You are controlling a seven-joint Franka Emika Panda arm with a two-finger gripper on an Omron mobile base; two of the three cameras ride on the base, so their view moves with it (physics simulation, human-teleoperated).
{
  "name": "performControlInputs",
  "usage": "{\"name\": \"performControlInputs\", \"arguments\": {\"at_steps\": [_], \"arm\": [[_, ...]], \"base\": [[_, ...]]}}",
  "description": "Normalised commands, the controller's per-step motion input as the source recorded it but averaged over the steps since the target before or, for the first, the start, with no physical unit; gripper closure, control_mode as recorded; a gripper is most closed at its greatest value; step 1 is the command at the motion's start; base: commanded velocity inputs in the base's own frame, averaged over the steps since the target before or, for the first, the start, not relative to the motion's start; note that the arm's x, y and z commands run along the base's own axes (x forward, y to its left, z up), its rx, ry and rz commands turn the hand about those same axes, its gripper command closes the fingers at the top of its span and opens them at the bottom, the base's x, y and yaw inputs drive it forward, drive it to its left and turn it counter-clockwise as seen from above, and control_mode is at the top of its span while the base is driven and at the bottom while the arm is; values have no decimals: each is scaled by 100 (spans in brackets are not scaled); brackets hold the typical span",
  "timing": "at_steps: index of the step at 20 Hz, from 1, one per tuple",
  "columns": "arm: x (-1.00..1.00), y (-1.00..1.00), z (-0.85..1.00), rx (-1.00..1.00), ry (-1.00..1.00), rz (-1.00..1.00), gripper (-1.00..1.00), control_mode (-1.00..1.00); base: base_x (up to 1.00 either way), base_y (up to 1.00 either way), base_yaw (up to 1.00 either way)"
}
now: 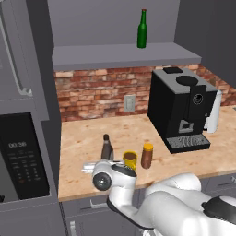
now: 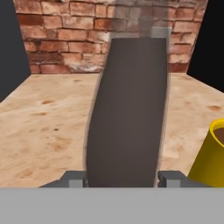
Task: Pick the syrup bottle and honey bottle from the cabinet and place them next to the mug.
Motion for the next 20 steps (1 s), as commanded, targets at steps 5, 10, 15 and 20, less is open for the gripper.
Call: {"name": "performControlInputs", "arguments": {"at_steps": [5,10,15,20], "arm": [[5,0,0,0,0,0,100,-100],[0,0,0,0,0,0,100,-100],[0,0,0,0,0,0,-100,-100],[0,0,0,0,0,0,-100,-100]], "base": [[0,0,0],[0,0,0],[0,0,0],[0,0,0]]}}
